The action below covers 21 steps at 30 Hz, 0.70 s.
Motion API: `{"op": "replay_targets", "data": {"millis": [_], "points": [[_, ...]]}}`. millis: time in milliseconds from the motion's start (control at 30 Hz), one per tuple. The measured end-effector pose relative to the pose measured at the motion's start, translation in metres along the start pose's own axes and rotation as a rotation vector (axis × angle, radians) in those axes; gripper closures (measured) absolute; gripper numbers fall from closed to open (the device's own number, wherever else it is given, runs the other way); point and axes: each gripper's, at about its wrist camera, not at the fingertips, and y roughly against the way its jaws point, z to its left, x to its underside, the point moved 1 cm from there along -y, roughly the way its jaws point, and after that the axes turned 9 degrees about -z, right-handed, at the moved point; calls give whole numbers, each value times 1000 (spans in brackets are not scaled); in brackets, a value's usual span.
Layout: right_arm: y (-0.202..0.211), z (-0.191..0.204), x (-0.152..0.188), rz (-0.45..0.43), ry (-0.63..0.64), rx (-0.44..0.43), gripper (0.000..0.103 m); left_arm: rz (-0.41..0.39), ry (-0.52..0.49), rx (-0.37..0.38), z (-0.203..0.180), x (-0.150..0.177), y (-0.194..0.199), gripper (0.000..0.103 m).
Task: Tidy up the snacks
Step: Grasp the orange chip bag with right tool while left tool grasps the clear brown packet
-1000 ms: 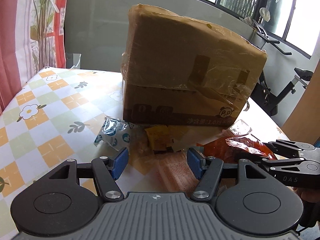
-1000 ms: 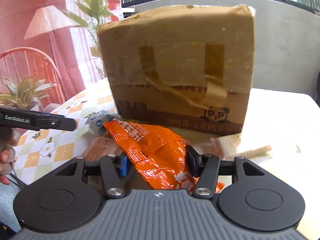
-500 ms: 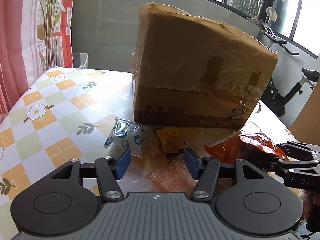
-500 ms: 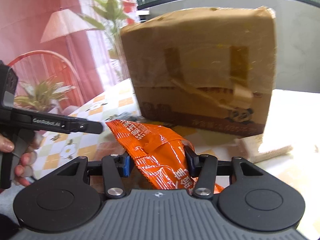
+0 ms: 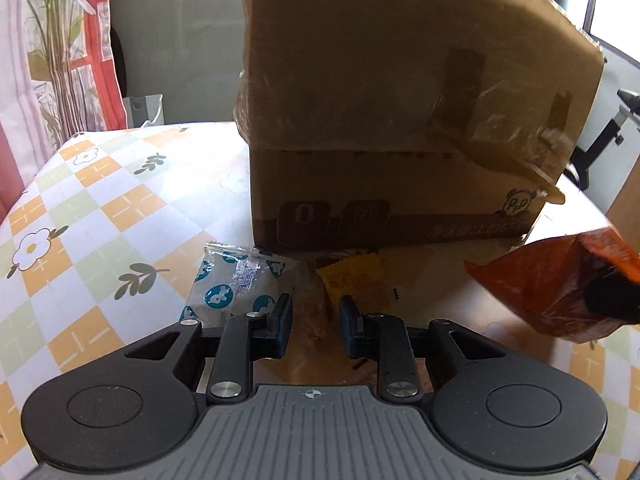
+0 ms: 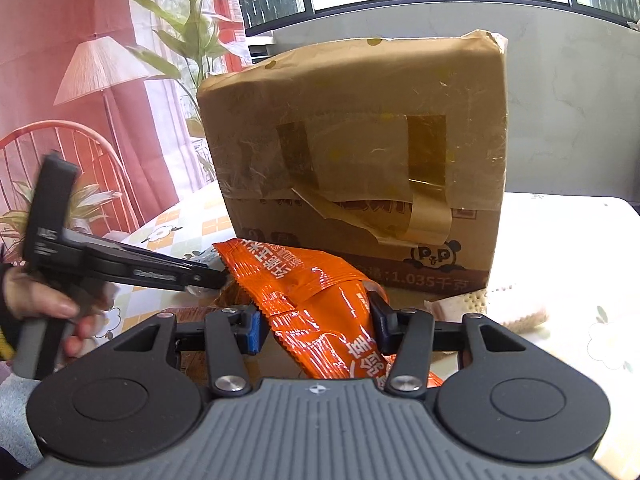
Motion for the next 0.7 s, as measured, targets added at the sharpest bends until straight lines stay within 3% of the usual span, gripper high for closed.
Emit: {"op": "replay_targets", "data": {"millis": [200,333,700], "points": [[-2,-2,0,9,-10,2,52,35,-8,-23,1,4,-14,76],[-5,-1,0,17,-16,4,52,26,19,-35,6,6,-16,84],[3,-1,-2,2,-30,9,52,-57,15,9,-1,2,36,84]]}}
